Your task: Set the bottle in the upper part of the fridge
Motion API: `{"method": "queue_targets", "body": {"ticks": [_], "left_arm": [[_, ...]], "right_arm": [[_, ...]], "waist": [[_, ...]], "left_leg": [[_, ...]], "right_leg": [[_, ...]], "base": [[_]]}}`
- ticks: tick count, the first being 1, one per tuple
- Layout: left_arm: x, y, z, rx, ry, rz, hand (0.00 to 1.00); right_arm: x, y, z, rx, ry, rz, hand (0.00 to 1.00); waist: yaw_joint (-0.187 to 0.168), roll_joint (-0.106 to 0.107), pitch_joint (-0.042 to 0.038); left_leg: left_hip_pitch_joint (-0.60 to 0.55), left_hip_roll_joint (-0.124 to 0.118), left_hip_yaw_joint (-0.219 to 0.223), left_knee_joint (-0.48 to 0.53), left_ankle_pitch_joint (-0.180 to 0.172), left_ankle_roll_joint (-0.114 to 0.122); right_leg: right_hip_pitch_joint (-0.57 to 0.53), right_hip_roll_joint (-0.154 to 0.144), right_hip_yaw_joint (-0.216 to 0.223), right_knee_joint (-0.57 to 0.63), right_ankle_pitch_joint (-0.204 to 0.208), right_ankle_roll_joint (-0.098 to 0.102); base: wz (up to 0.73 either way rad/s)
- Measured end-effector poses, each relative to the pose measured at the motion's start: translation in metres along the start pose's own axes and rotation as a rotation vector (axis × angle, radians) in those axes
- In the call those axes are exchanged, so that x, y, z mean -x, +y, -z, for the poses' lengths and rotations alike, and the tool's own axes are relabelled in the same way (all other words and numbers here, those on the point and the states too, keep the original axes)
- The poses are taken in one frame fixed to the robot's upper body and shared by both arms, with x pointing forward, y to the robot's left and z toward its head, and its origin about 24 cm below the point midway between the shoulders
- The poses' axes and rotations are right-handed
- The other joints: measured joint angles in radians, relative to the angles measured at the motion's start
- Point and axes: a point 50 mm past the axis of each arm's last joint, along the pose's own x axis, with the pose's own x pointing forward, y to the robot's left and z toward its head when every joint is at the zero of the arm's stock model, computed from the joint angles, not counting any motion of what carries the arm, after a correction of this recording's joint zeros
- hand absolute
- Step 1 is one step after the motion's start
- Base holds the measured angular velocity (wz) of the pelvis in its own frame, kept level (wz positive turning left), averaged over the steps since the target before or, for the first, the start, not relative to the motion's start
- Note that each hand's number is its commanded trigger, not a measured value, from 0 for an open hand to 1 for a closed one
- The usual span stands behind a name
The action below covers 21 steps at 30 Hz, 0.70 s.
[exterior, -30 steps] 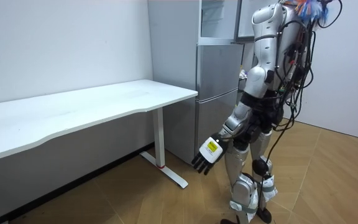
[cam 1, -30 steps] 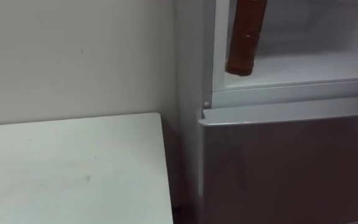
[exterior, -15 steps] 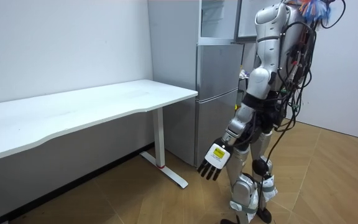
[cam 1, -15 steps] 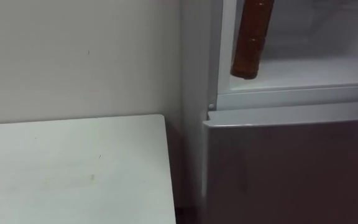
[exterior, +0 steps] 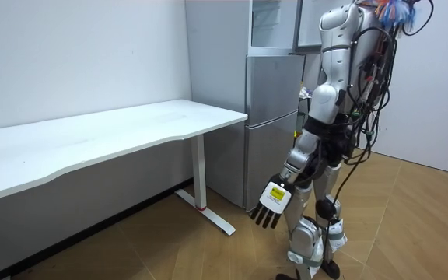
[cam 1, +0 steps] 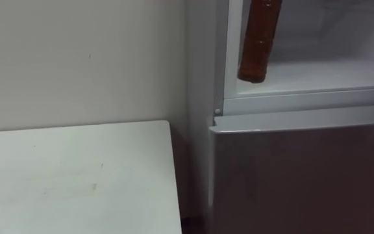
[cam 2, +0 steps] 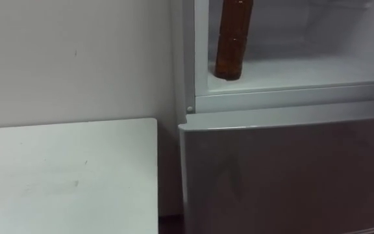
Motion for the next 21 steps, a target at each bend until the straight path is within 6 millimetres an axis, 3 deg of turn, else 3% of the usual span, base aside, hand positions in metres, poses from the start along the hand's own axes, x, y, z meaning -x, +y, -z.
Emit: {"method": "queue_targets", "body": {"ticks": [4,12,21], "left_arm": [[0.001,0.006,0.004,0.025,0.012,-0.008,0.0],[0.002,0.016,0.004,0.047,0.01,-0.04,0.0],[0.004,0.036,0.004,0.05,0.001,-0.089,0.0]], "right_arm": [[0.001,-0.013,-0.019,-0.139,-0.087,0.07,0.0],[0.004,-0.034,-0.033,-0.282,-0.142,0.224,0.0],[0.027,-0.068,-0.098,-0.401,-0.421,0.39,0.0]], "waist": [[-0.027,-0.003,0.0019],[-0.042,-0.023,0.0039],[-0.08,-0.028,0.0006]], "left_leg": [[0.014,-0.001,0.0,0.0,0.0,0.0],[0.021,0.001,-0.002,0.001,-0.003,-0.003],[0.018,-0.001,0.006,0.001,-0.008,-0.002]], "right_leg": [[0.014,-0.001,-0.002,-0.001,-0.002,0.001],[0.013,-0.001,0.01,0.017,-0.016,-0.002],[0.009,-0.003,0.002,0.018,-0.017,0.001]], "base": [[0.0],[0.0],[0.0]]}}
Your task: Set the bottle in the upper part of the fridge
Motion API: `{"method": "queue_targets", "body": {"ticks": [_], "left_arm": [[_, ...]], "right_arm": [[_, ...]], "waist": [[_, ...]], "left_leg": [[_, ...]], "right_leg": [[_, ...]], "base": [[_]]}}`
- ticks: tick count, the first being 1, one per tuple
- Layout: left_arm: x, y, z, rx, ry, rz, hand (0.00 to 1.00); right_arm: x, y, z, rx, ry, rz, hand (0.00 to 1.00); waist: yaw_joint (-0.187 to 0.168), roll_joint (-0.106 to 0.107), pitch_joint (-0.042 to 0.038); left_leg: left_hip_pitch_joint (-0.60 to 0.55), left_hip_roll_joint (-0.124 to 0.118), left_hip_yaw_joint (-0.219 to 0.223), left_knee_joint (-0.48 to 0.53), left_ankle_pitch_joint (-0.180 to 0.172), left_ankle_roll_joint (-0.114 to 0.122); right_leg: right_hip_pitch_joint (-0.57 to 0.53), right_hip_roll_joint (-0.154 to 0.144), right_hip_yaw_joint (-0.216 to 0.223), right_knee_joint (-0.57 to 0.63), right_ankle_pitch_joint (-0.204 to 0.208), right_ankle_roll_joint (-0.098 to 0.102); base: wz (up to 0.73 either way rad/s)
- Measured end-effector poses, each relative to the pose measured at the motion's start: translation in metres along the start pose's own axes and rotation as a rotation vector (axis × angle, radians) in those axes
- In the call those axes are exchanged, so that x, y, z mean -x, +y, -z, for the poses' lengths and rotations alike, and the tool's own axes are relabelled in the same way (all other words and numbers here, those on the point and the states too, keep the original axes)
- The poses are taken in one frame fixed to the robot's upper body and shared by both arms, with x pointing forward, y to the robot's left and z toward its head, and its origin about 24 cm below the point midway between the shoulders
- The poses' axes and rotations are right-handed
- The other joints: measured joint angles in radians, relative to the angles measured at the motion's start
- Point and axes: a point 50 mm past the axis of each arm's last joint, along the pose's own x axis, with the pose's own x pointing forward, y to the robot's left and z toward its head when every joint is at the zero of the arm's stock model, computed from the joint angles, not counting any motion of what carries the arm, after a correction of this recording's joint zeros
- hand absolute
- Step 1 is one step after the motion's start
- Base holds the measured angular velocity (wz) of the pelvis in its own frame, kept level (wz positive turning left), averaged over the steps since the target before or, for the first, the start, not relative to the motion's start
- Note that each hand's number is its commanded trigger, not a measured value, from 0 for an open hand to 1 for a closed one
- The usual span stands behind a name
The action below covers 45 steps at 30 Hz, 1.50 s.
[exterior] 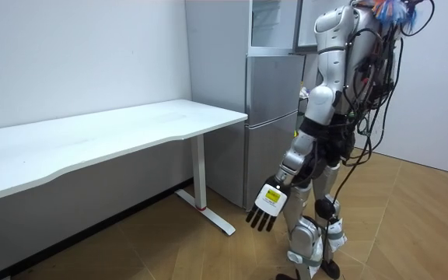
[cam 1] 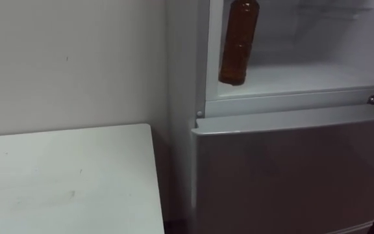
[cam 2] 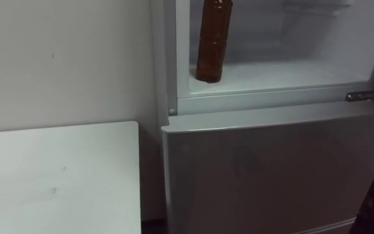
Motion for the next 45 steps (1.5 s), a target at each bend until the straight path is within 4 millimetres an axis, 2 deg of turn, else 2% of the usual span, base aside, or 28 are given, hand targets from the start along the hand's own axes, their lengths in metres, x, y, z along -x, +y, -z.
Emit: {"method": "queue_targets", "body": {"ticks": [4,7,11,17,22,26,31,36,41,45], "left_arm": [[0.001,0.003,0.002,-0.009,0.004,-0.001,0.0],[0.001,0.005,0.005,-0.009,0.015,-0.006,0.0],[0.001,0.008,0.004,0.014,0.012,-0.019,0.0],[0.001,0.007,0.001,-0.03,0.004,-0.015,0.0],[0.001,0.008,0.004,-0.044,0.014,-0.017,0.0],[0.001,0.008,0.006,-0.045,0.023,-0.019,0.0],[0.002,0.01,0.009,-0.044,0.033,-0.024,0.0],[0.003,0.012,0.013,-0.045,0.047,-0.029,0.0],[0.002,0.009,0.014,-0.042,0.05,-0.024,0.0],[0.002,0.01,0.015,-0.04,0.052,-0.027,0.0]], "right_arm": [[-0.005,-0.009,-0.029,-0.043,-0.098,0.094,0.0],[-0.002,-0.011,-0.05,-0.091,-0.177,0.136,0.0],[0.006,-0.015,-0.083,-0.165,-0.307,0.187,0.0],[0.016,-0.018,-0.117,-0.192,-0.453,0.231,0.0],[0.034,-0.021,-0.153,-0.237,-0.617,0.243,0.0],[0.041,-0.02,-0.168,-0.26,-0.679,0.247,0.0],[0.059,-0.015,-0.189,-0.29,-0.791,0.218,0.0],[0.064,-0.014,-0.193,-0.254,-0.83,0.248,0.0],[0.075,-0.006,-0.201,-0.249,-0.877,0.216,0.0],[0.075,-0.004,-0.202,-0.246,-0.871,0.215,0.0]], "waist": [[0.003,-0.005,-0.0014],[-0.002,-0.016,0.0014],[-0.006,-0.022,0.0022],[-0.009,-0.031,0.0014],[-0.011,-0.038,0.0019],[-0.008,-0.045,0.0017],[-0.008,-0.05,0.0014],[-0.009,-0.05,0.0024],[-0.014,-0.04,0.0091],[-0.013,-0.043,0.0104]], "left_leg": [[0.0,-0.001,0.0,-0.002,-0.003,-0.001],[-0.002,-0.003,0.003,-0.003,-0.004,-0.002],[-0.005,-0.003,0.003,-0.003,-0.004,-0.002],[-0.006,-0.005,0.003,0.0,-0.003,-0.002],[-0.006,-0.005,0.004,0.007,-0.003,-0.002],[-0.006,-0.004,0.004,0.009,-0.003,-0.002],[-0.01,-0.004,0.0,0.009,-0.004,-0.002],[-0.016,-0.002,-0.003,0.011,-0.004,-0.002],[-0.017,-0.003,0.001,0.011,-0.003,-0.002],[-0.016,-0.006,0.003,0.011,-0.003,-0.002]], "right_leg": [[-0.007,0.001,0.012,0.007,-0.005,0.001],[-0.025,-0.003,0.016,0.036,-0.021,0.0],[-0.028,-0.002,0.013,0.033,-0.021,0.0],[-0.029,-0.004,0.015,0.031,-0.021,0.0],[-0.03,-0.002,0.024,0.032,-0.021,0.0],[-0.03,-0.002,0.027,0.033,-0.021,0.001],[-0.03,-0.001,0.023,0.032,-0.022,0.002],[-0.041,-0.002,0.015,0.045,-0.024,-0.002],[-0.048,-0.003,0.017,0.056,-0.026,-0.003],[-0.054,-0.008,0.017,0.068,-0.031,-0.001]], "base": [[-0.04],[-0.03],[0.0],[0.0],[-0.03],[-0.01],[0.02],[0.0],[-0.01],[0.0]]}}
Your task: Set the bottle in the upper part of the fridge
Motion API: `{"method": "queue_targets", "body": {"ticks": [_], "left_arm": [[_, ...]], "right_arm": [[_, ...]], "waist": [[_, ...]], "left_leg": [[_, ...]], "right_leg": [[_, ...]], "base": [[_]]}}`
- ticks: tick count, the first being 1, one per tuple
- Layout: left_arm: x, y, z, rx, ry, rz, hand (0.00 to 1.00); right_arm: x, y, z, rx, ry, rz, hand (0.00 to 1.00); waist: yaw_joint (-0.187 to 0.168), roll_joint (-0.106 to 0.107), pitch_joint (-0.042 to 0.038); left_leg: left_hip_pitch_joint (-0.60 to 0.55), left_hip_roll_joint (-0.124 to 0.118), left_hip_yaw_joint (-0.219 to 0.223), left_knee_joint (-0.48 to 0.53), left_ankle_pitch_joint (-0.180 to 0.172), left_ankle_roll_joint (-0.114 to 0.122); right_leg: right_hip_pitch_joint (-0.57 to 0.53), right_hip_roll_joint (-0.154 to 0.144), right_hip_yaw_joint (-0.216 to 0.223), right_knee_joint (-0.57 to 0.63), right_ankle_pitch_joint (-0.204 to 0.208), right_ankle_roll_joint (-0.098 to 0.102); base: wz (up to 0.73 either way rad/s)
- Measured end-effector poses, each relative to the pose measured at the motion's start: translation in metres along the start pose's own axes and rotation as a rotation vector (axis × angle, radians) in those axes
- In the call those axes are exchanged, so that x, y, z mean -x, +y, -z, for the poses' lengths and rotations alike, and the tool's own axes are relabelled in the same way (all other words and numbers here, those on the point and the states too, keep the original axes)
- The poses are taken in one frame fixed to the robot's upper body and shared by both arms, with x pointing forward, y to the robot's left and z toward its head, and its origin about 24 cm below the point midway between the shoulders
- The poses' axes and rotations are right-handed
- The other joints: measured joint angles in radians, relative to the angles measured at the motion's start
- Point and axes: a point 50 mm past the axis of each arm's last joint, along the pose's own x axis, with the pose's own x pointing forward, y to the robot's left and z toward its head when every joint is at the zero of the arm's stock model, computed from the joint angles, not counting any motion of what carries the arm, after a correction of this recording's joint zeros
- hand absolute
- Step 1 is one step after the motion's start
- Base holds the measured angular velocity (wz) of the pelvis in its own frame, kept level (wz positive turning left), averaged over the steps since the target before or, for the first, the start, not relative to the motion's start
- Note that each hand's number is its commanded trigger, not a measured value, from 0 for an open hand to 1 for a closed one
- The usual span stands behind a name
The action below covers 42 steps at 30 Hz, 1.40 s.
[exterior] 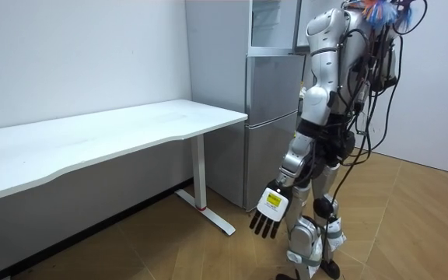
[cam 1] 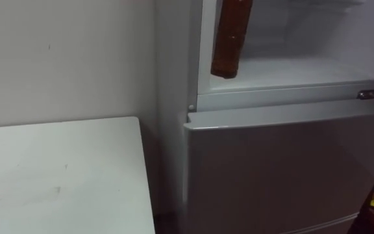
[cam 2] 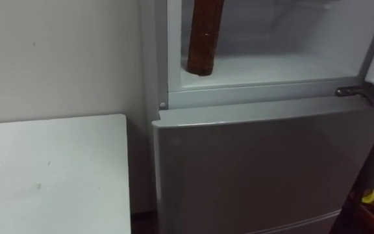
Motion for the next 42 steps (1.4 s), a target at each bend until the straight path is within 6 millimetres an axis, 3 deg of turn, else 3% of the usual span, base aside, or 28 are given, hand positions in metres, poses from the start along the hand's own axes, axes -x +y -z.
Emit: {"method": "queue_targets", "body": {"ticks": [7,24,38,42], "left_arm": [[0.0,0.0,0.003,0.001,0.006,-0.001,0.0],[0.0,0.003,0.002,0.065,-0.003,0.005,0.0],[0.001,0.004,0.013,0.041,0.043,0.012,0.0],[-0.001,-0.001,0.007,0.03,0.031,0.031,0.0]], "right_arm": [[-0.001,0.002,-0.001,-0.003,0.004,0.001,0.0],[0.002,0.005,-0.003,0.076,0.02,-0.016,0.0],[0.025,0.041,-0.007,0.095,-0.004,-0.297,0.0],[0.034,0.051,-0.009,0.097,-0.021,-0.395,0.0]], "waist": [[0.0,-0.005,0.0026],[0.001,-0.011,0.0005],[0.03,-0.015,0.0002],[0.041,-0.014,-0.0001]], "left_leg": [[-0.002,-0.005,0.0,0.003,0.0,0.001],[0.0,-0.007,0.001,0.008,0.0,0.001],[-0.007,-0.001,0.012,0.024,0.0,0.001],[-0.012,0.001,0.012,0.024,-0.001,0.003]], "right_leg": [[-0.009,-0.007,0.001,0.017,-0.007,0.001],[-0.011,-0.008,0.008,0.026,-0.009,0.002],[-0.025,-0.006,0.019,0.042,-0.005,-0.004],[-0.029,-0.002,0.024,0.041,0.001,-0.004]], "base": [[0.0],[0.0],[-0.03],[0.01]]}}
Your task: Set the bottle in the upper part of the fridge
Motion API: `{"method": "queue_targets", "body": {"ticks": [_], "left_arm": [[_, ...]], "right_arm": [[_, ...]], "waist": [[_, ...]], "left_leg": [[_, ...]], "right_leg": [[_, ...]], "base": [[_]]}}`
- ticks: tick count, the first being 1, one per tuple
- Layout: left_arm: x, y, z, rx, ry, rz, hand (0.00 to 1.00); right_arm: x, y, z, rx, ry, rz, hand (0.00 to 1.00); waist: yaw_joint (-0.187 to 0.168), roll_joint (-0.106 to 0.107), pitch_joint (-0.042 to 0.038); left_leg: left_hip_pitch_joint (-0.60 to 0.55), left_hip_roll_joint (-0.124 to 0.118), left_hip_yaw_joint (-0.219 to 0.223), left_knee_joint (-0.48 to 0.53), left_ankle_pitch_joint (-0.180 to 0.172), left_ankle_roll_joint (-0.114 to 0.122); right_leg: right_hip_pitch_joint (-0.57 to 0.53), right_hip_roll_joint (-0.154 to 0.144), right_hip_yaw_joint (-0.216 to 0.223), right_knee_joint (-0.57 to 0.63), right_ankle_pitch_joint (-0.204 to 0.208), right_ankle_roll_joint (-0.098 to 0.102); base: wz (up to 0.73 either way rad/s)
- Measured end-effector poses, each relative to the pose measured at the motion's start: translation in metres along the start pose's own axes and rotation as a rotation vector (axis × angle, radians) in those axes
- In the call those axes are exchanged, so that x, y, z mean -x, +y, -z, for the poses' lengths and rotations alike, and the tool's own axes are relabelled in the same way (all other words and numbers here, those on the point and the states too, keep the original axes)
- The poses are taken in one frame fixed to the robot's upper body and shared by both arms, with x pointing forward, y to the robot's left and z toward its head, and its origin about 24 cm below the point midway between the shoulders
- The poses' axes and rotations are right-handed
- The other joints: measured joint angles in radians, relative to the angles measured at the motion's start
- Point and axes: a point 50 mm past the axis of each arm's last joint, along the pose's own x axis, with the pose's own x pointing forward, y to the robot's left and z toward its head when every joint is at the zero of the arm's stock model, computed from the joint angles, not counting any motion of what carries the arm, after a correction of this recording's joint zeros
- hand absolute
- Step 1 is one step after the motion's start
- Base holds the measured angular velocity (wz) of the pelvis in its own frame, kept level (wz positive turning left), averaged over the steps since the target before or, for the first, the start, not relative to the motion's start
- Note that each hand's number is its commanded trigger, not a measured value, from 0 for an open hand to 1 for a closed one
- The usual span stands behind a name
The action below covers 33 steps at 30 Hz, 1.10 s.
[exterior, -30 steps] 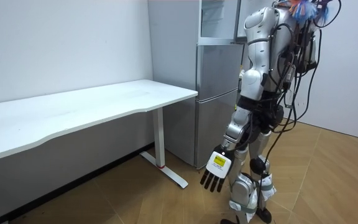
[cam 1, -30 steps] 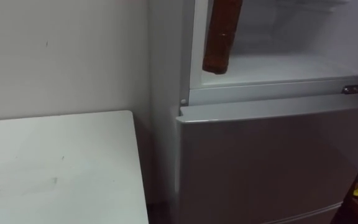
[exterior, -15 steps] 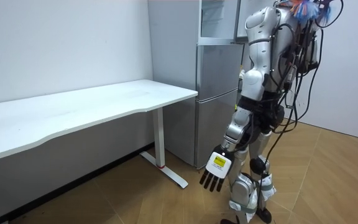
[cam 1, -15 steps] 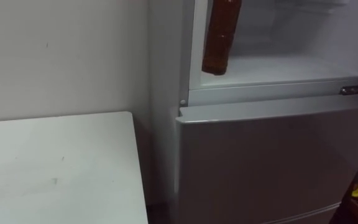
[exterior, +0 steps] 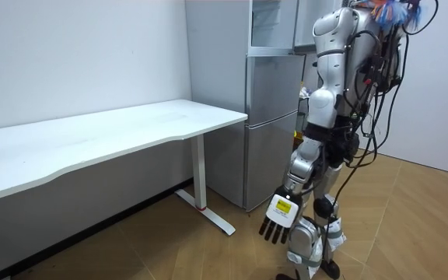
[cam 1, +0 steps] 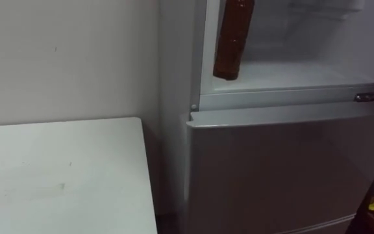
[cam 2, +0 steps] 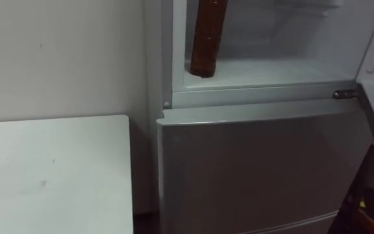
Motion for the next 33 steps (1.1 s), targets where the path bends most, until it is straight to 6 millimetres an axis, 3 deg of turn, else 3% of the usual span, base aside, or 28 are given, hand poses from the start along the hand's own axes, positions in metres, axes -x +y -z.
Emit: {"method": "queue_targets", "body": {"ticks": [6,14,33], "left_arm": [[-0.002,-0.005,-0.009,0.003,-0.024,0.009,0.0],[-0.002,-0.004,-0.01,0.002,-0.026,-0.005,0.0],[-0.003,-0.007,-0.013,-0.017,-0.033,-0.015,0.0]], "right_arm": [[0.005,0.011,-0.007,0.046,-0.054,-0.099,0.0],[0.006,0.011,-0.023,0.056,-0.135,-0.122,0.0],[0.008,0.013,-0.034,0.038,-0.2,-0.153,0.0]], "waist": [[0.011,0.009,-0.0019],[0.016,0.021,-0.0079],[0.045,0.02,-0.004]], "left_leg": [[-0.005,0.004,0.001,-0.002,0.0,0.0],[-0.011,0.005,0.001,-0.002,0.0,-0.001],[-0.019,0.006,-0.005,-0.004,0.0,-0.001]], "right_leg": [[-0.001,0.005,0.002,-0.007,0.007,-0.003],[-0.004,0.006,0.0,-0.01,0.007,-0.003],[-0.005,0.008,-0.004,-0.026,0.009,-0.002]], "base": [[0.0],[0.0],[0.01]]}}
